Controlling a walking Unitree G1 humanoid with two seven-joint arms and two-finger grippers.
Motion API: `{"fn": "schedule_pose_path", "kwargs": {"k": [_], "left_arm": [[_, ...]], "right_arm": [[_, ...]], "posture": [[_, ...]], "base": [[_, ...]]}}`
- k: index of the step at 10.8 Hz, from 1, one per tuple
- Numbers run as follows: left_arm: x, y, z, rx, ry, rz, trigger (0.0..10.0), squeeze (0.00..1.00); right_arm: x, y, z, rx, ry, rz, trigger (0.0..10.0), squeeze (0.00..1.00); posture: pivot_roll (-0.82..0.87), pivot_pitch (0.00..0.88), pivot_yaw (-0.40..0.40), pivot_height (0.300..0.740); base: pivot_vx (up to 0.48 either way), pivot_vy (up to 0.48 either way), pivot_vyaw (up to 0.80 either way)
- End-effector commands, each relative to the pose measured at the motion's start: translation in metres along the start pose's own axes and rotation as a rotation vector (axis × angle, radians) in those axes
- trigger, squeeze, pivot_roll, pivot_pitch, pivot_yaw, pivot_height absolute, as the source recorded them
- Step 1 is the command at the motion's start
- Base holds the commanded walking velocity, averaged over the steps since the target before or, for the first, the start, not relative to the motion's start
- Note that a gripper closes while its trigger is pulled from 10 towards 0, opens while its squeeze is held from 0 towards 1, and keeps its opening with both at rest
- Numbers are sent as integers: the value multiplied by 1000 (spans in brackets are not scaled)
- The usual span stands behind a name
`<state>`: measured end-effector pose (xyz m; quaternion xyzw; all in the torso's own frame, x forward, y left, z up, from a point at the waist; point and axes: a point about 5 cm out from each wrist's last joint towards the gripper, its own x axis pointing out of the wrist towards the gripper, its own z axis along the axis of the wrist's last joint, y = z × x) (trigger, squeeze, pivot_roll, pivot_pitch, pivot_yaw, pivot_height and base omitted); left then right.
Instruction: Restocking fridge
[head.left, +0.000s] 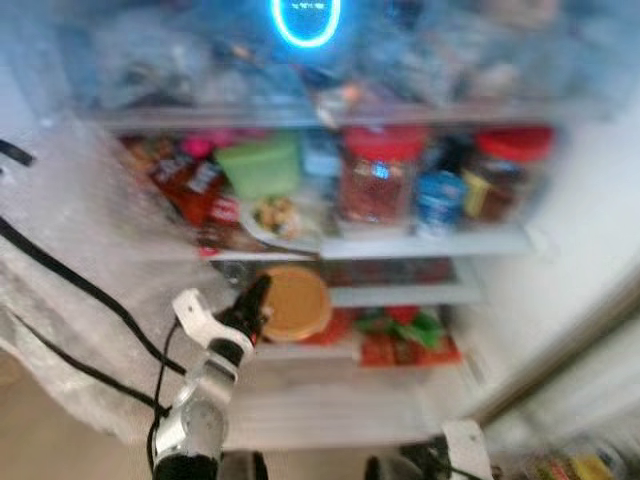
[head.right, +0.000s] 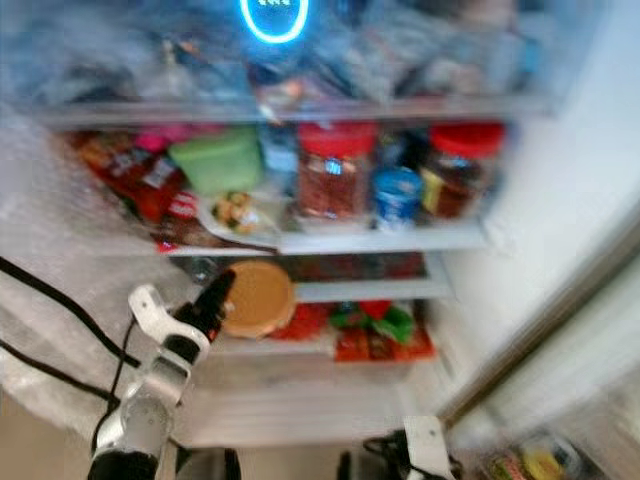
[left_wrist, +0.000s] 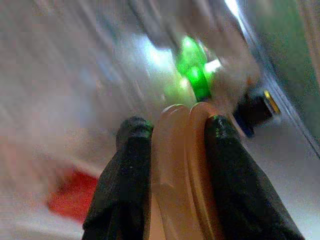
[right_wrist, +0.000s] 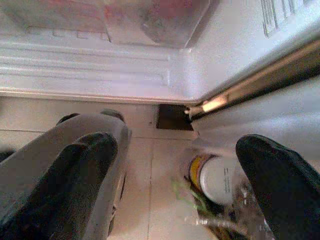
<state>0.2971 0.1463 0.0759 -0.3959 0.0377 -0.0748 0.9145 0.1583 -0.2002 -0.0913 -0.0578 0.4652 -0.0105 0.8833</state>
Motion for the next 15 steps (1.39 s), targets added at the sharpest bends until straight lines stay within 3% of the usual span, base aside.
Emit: {"fn": "schedule_pose_path", "kwargs": {"k": [1,4,8,12,15], "left_arm": [[-2,4,2,9,-3,12,10000,0],[5,0,0,7,5,-4,10000,0],[16,0,-6,-36,39,-19,10000,0],[33,6,-11,-153,50,30,10000,0],[41,9,-14,-102,94,42,10000,0]], "right_arm": [[-9,9,-40,-12,161,29,10000,0],[-9,8,-41,-12,164,29,10000,0],[-9,10,-39,-9,154,31,10000,0],[-8,11,-38,-6,151,33,10000,0],[-8,11,-39,-7,153,32,10000,0]], "posture": [[-159,99,5,635],[-159,98,4,635],[-162,94,6,635],[-170,101,4,635],[-166,101,2,635]], "base": [[307,0,0],[288,0,0],[0,0,0],[0,0,0],[0,0,0]]}}
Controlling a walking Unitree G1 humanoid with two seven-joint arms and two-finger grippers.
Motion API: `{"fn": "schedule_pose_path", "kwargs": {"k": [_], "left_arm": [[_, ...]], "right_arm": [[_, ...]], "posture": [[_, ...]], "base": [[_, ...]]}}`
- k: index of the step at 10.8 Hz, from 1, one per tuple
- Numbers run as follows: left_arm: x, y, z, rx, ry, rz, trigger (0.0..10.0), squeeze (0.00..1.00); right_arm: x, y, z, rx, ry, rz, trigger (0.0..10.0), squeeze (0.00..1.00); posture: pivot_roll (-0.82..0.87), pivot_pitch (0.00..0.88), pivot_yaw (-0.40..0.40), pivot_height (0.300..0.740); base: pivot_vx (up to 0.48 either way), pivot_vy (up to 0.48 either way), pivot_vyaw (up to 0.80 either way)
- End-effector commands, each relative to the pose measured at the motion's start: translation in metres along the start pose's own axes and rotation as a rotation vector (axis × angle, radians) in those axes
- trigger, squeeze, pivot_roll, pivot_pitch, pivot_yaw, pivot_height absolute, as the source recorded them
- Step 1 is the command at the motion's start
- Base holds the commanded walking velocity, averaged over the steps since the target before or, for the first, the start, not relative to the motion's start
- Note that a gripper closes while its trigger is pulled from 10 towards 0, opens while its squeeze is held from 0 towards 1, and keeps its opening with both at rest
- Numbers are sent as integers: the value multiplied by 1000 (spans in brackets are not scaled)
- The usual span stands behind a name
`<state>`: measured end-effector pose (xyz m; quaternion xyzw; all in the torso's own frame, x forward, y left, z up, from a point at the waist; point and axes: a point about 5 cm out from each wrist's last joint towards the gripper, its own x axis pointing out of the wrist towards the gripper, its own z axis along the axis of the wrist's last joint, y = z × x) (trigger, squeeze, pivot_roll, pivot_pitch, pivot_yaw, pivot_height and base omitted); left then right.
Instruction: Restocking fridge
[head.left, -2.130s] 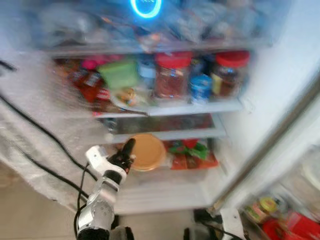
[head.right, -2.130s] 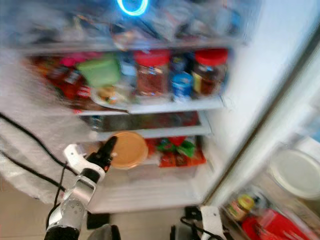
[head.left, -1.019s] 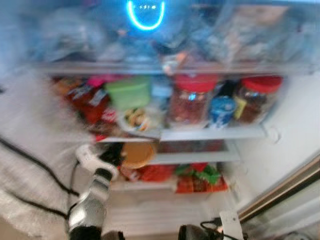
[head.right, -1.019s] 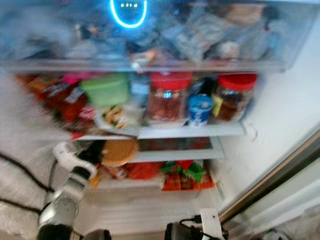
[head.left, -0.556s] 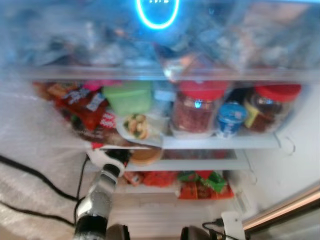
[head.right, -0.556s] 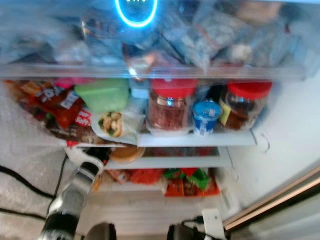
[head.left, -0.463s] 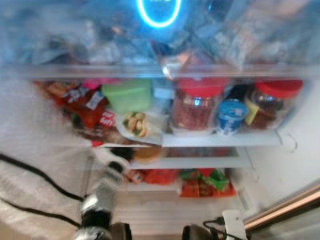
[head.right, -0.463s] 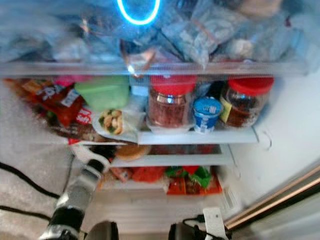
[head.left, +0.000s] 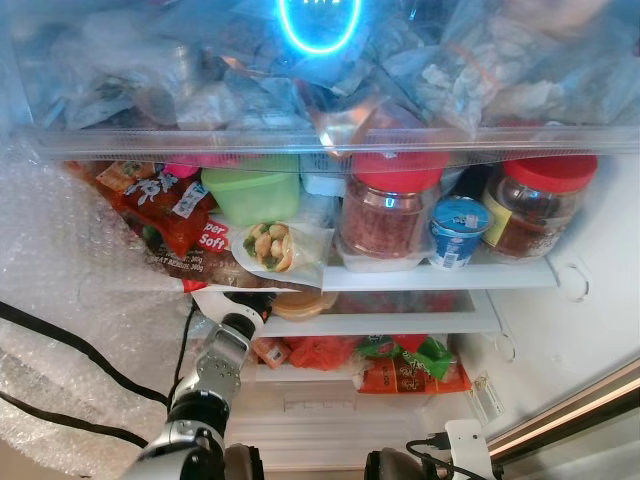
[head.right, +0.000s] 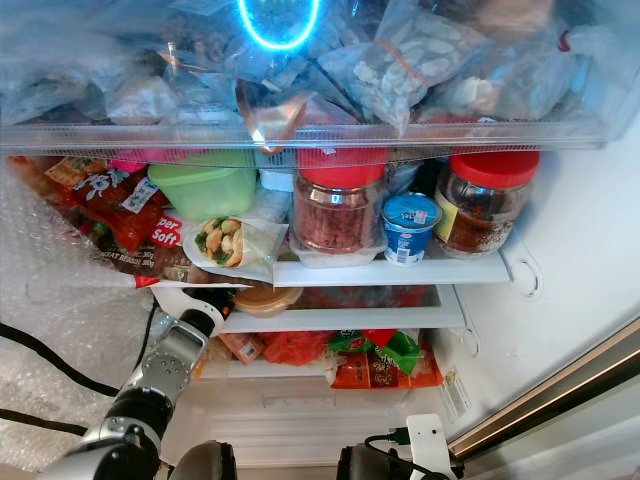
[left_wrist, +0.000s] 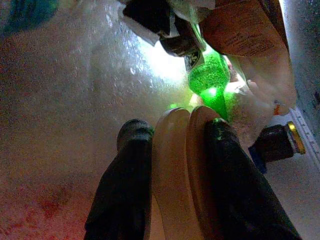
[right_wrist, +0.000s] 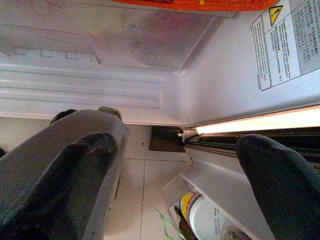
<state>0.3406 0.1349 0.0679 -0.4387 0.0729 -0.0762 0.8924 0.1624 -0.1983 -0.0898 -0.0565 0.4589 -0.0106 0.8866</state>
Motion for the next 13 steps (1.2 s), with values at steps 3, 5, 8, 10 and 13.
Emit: {"fn": "schedule_pose_path", "kwargs": {"k": [3,5,8,10,13], "left_arm": [[0,7,2,66,0,44,10000,0],[3,3,0,69,-6,26,10000,1000],[1,3,-2,42,-18,8,10000,1000],[-1,-2,-6,46,-8,-45,10000,0],[-7,-4,-8,57,-1,-93,10000,0]], "right_arm": [[-10,9,-43,-11,166,32,10000,0],[-10,9,-43,-9,167,31,10000,0],[-10,9,-42,-10,167,31,10000,0],[-10,9,-42,-9,166,30,10000,0],[-9,9,-41,-7,166,29,10000,0]], "posture": [[-164,101,2,635],[-165,102,2,635],[-164,103,4,635],[-161,104,5,635],[-158,101,7,635]], "base": [[0,0,0],[0,0,0],[0,0,0],[0,0,0],[0,0,0]]}}
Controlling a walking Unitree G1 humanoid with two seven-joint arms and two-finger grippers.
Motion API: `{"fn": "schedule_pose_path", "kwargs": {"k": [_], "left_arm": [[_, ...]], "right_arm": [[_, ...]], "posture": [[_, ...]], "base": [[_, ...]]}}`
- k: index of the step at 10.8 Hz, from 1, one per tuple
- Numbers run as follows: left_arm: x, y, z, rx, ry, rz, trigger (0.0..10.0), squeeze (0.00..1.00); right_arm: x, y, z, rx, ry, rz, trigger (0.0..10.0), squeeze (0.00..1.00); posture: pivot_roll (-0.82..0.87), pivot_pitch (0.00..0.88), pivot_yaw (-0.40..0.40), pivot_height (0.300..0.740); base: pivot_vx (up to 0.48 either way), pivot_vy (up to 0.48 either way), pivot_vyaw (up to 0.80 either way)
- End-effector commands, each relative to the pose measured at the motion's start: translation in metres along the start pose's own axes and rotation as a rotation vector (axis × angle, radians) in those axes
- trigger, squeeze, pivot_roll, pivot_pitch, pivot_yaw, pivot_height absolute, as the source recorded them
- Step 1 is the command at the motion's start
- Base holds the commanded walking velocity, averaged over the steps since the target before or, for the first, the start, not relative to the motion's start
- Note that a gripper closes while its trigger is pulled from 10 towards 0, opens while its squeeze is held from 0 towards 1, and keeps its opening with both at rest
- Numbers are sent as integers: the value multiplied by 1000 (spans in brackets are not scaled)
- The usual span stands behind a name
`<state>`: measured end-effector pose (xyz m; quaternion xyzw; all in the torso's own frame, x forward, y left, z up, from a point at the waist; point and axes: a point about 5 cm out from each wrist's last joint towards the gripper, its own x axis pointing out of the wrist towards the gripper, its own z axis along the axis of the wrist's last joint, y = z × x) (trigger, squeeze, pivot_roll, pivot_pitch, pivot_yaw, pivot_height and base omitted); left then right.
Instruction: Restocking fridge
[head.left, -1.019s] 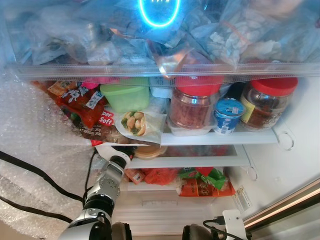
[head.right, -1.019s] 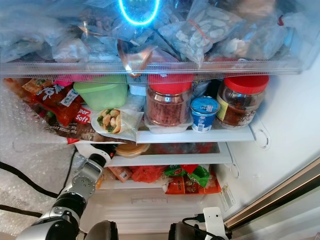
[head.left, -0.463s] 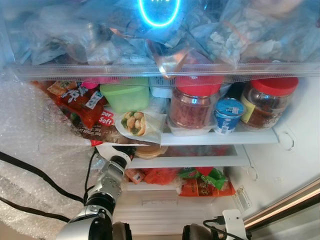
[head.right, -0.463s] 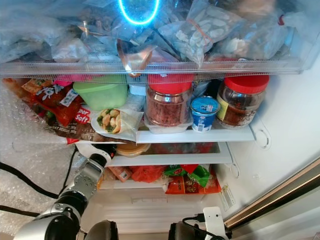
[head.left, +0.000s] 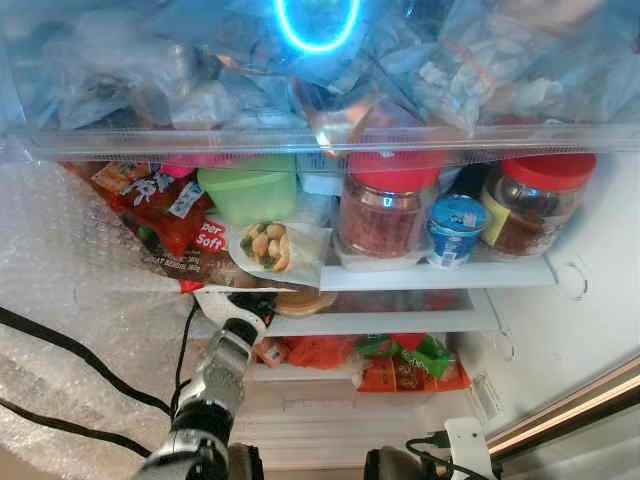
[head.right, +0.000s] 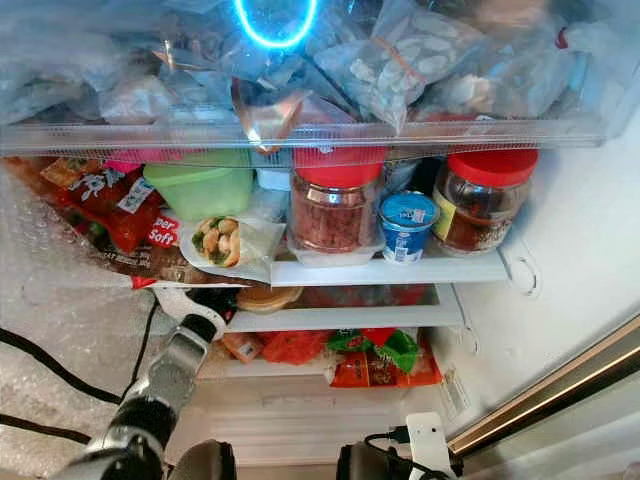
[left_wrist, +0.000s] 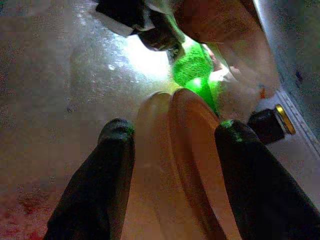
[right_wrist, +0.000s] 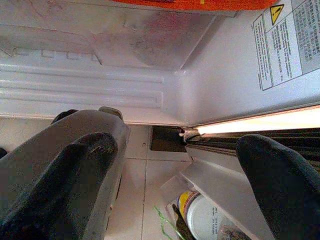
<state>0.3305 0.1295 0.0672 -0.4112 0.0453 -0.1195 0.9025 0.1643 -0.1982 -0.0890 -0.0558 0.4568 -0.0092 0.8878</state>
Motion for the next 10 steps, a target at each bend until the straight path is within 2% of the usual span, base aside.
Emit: {"fn": "schedule_pose_path", "kwargs": {"k": [1,6,8,10], "left_arm": [[-3,-1,-4,13,28,-16,10000,0],[-28,-2,-6,65,48,-34,10000,0],[-33,-4,-4,86,56,-36,10000,0],[-38,-12,-6,154,88,-75,10000,0]], "right_arm": [[-10,9,-44,-9,173,27,10000,0],[-10,8,-44,-11,173,26,10000,0],[-10,8,-44,-12,173,27,10000,0],[-10,8,-44,-10,172,23,10000,0]], "posture": [[-160,99,8,635],[-159,91,10,635],[-158,86,9,635],[-160,83,10,635]], "base": [[0,0,0],[0,0,0],[0,0,0],[0,0,0]]}}
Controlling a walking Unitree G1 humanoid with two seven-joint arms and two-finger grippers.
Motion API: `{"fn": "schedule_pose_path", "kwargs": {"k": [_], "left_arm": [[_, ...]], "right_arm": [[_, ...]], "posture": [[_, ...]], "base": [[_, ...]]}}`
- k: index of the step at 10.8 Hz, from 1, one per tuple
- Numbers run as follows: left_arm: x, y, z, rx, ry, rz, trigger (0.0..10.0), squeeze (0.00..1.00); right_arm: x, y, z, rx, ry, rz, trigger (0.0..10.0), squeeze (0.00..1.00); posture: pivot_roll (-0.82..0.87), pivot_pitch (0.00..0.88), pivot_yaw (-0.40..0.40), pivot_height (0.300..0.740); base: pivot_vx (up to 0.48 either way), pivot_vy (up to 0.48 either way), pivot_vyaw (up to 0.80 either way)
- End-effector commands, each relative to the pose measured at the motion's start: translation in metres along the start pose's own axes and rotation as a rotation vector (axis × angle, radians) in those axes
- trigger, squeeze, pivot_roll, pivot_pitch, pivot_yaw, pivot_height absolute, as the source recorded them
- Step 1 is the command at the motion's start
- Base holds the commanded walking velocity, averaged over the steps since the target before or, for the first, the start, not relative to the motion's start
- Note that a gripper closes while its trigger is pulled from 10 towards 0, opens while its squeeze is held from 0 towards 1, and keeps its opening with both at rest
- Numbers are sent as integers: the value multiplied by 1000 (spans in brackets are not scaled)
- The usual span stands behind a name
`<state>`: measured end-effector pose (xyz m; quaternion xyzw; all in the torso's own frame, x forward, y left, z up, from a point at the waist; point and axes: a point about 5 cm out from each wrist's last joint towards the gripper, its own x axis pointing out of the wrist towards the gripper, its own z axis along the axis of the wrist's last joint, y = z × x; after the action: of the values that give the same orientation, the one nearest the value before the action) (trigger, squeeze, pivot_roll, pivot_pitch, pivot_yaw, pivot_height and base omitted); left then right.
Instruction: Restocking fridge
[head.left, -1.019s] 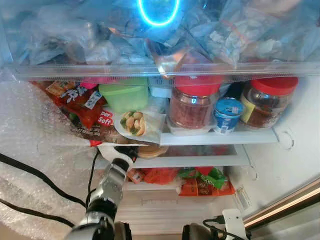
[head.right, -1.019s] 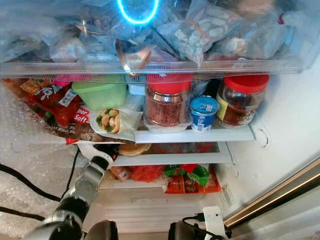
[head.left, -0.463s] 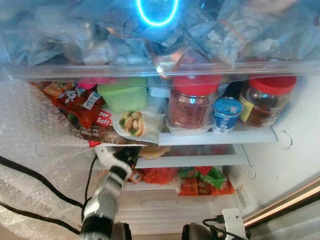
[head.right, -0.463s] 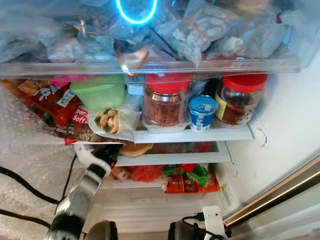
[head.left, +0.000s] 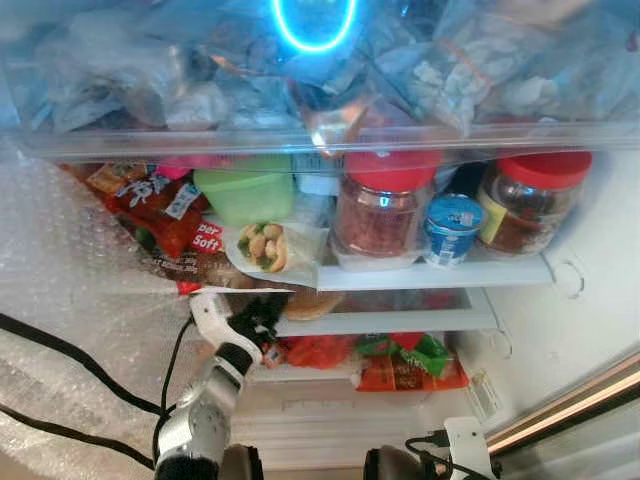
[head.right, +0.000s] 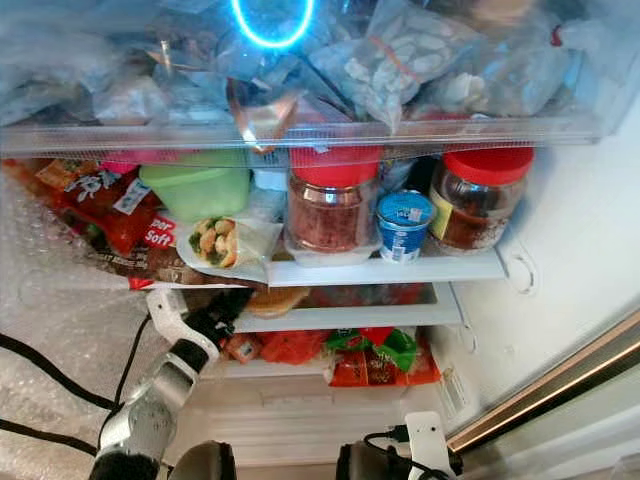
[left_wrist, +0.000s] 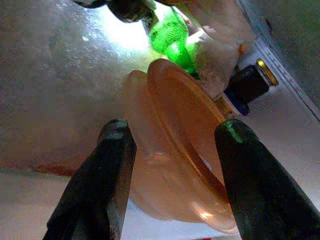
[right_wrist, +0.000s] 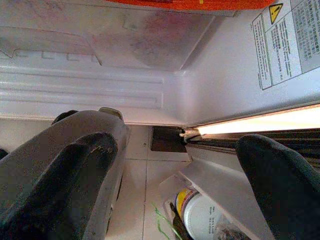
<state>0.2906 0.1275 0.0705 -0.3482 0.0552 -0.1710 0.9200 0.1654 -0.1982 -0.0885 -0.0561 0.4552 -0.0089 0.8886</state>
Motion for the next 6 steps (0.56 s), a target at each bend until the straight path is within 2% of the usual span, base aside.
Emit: {"fn": "schedule_pose_path", "kwargs": {"k": [1,2,5,6], "left_arm": [[0,-3,2,44,19,-9,10000,0],[-4,-6,6,80,18,-12,10000,0],[-8,-8,10,91,13,-14,10000,0],[-15,-10,9,97,35,-22,10000,0]], "right_arm": [[-11,8,-45,-9,175,23,10000,0],[-10,8,-44,-8,173,21,10000,0],[-10,9,-43,-5,169,20,10000,0],[-10,9,-44,-5,170,19,10000,0]], "posture": [[-161,83,10,635],[-156,82,11,635],[-159,80,13,635],[-157,82,14,635]], "base": [[0,0,0],[0,0,0],[0,0,0],[0,0,0]]}}
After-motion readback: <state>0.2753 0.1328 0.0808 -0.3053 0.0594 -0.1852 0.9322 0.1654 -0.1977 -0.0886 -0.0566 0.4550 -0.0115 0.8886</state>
